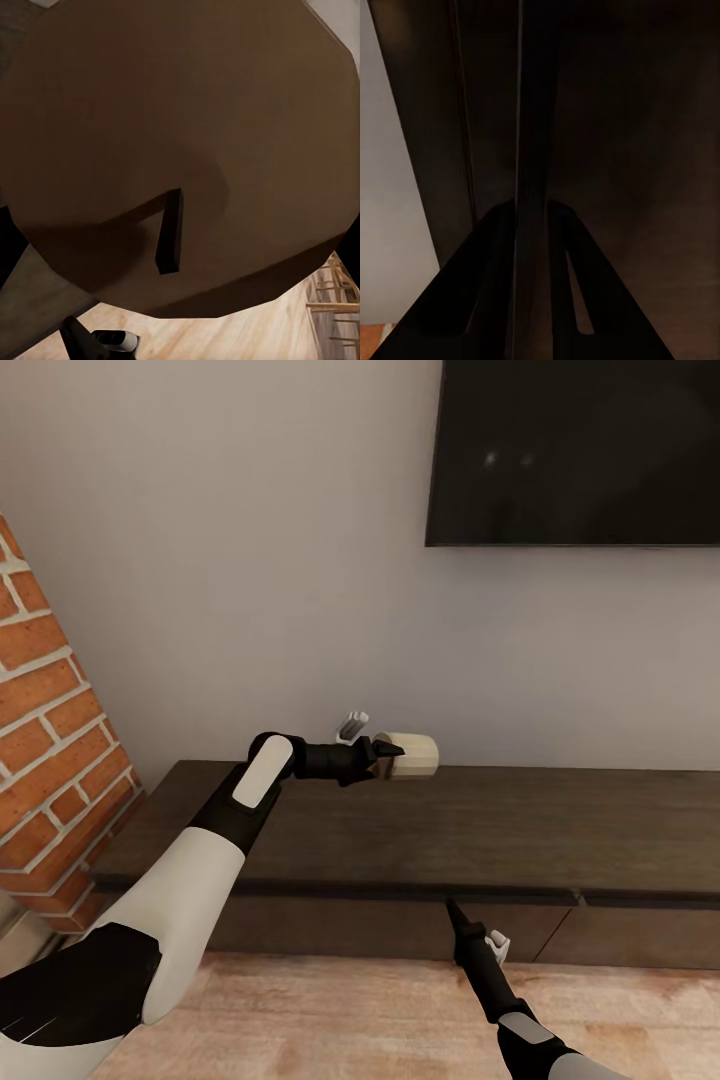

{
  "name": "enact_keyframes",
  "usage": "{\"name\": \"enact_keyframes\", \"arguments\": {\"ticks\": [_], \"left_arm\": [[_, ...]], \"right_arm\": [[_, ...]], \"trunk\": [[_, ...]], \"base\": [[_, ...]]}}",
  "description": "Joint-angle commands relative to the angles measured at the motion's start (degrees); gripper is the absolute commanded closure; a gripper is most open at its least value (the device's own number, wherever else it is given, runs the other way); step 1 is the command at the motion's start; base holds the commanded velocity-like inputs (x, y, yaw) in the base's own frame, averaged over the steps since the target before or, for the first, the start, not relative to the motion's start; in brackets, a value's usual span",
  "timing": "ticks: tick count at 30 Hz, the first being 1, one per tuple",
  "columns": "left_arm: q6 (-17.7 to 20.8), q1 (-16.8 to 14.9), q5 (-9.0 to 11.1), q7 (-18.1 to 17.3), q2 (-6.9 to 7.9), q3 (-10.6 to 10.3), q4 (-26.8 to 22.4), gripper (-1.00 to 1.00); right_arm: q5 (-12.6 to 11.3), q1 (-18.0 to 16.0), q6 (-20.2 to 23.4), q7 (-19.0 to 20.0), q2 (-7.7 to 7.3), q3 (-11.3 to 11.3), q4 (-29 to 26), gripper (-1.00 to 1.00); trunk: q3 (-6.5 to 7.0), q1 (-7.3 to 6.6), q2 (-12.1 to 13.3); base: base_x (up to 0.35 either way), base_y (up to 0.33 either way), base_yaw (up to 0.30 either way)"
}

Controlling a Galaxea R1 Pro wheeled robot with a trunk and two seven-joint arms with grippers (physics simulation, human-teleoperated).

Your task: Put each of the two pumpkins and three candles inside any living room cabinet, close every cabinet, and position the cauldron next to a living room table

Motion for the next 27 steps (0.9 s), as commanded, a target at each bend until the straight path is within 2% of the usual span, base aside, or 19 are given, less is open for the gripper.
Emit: {"name": "enact_keyframes", "arguments": {"ticks": [1,18,27], "left_arm": [[0.15,-0.04,0.1,0.07,0.0,0.0,-0.02,1.0],[0.15,-0.04,0.1,0.05,0.0,0.0,-0.02,1.0],[0.15,-0.04,0.08,0.06,0.0,0.0,0.01,1.0]], "right_arm": [[-0.66,0.01,0.38,-0.5,-0.02,0.4,0.18,1.0],[-0.66,0.01,0.37,-0.51,-0.02,0.4,0.19,1.0],[-0.61,0.01,0.3,-0.51,-0.02,0.42,0.15,1.0]], "trunk": [[-0.06,0.0,-0.01],[-0.06,0.0,-0.01],[-0.06,0.0,-0.01]], "base": [[0.0,0.0,0.0],[-0.002,0.0,0.0],[-0.104,0.0,0.0]]}}
